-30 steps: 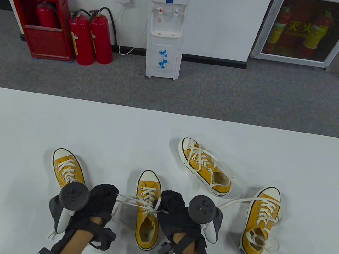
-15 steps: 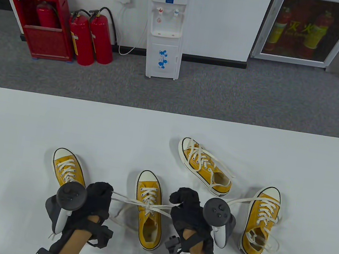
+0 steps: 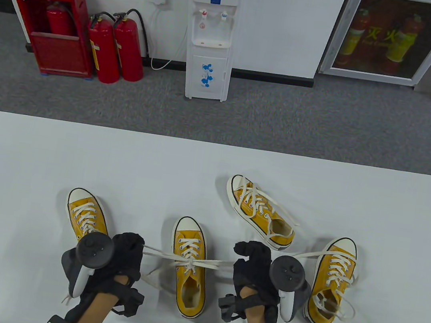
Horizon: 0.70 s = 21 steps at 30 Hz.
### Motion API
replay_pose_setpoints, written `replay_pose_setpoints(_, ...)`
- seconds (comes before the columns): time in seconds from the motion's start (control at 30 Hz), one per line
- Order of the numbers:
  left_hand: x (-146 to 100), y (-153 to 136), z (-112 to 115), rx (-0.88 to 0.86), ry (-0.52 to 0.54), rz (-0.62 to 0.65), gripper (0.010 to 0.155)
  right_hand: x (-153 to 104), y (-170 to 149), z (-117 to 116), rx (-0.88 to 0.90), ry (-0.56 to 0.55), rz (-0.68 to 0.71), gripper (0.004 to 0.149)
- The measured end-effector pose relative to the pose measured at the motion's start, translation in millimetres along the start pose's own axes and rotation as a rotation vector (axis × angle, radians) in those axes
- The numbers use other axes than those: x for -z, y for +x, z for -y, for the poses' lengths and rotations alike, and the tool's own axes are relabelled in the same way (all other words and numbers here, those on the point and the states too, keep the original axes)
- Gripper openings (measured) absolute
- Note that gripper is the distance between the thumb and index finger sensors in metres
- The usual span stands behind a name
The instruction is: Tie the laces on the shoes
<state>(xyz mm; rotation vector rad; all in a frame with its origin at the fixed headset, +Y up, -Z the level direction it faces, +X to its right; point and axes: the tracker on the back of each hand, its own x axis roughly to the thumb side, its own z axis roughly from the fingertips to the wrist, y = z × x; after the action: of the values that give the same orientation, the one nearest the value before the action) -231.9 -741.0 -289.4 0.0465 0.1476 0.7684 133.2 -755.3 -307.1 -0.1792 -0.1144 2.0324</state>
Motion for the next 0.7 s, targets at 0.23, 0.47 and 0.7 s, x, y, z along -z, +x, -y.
replay_pose_setpoints(0.23,-4.3,9.9,5.1,0.031,-0.009,0.075,0.052,-4.4,11.6,2.6,0.013,-0.025,0.057,0.045)
replay_pose_setpoints(0.47,-13.1,29.2,16.4,0.089,-0.074,0.207,0.059,-12.1,31.8,2.8,-0.107,-0.039,0.134,0.059)
replay_pose_setpoints(0.7,-19.2,41.4,37.5,0.241,-0.18,0.305,0.057,-24.7,55.7,-5.3,-0.362,0.029,0.199,0.079)
